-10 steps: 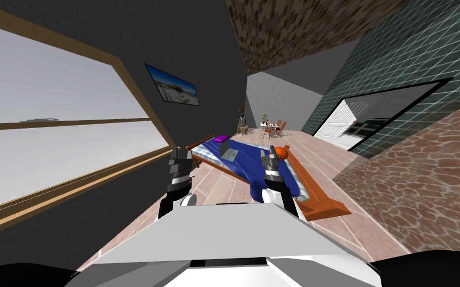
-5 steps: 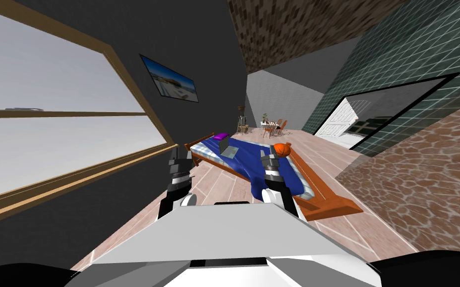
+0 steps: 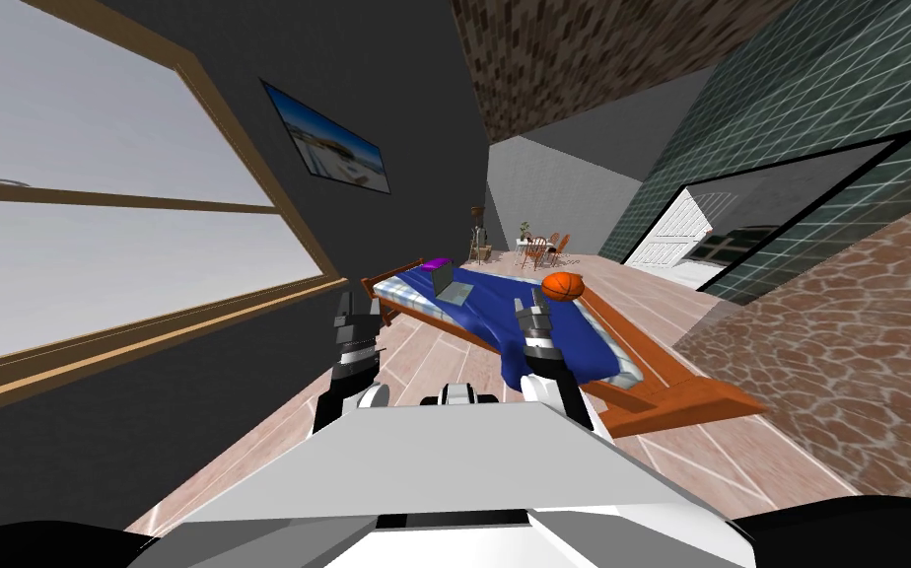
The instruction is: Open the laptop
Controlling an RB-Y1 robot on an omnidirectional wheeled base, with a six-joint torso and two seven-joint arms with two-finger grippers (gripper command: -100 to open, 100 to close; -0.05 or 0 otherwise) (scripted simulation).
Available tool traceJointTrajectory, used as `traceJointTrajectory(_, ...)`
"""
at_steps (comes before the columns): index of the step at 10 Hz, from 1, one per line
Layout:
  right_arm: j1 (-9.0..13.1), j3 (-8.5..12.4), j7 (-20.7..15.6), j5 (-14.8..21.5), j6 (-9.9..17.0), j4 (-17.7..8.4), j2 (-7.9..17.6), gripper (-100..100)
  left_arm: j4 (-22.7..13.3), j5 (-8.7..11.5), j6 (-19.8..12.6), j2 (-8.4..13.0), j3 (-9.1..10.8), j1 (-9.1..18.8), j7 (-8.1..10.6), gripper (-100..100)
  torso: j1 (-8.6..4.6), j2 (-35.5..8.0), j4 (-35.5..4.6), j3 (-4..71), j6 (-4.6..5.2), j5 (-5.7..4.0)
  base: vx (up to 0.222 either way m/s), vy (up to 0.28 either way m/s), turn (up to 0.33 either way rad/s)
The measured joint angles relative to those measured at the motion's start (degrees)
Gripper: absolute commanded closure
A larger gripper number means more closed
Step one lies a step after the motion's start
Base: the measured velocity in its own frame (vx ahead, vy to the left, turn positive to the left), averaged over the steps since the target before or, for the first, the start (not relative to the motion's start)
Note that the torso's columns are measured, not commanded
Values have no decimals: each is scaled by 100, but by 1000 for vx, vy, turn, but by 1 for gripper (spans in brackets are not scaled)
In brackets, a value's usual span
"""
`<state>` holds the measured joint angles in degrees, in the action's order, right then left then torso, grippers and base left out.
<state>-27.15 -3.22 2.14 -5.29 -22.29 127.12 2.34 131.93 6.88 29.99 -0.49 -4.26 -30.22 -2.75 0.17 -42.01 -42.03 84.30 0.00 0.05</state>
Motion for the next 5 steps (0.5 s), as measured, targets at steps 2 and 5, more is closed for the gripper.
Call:
traceJointTrajectory(2, 35, 42, -122, 147, 80, -69, 277, -100, 0, 0, 0, 0, 0, -1, 0, 0, -3, -16, -21, 32, 0, -1, 68, 122, -61)
traceJointTrajectory(5, 96, 157, -385, 478, 242, -225, 697, -100, 0, 0, 0, -1, -1, 0, 0, 0, -7, -31, -26, 25, 1, -2, 73, 170, -75)
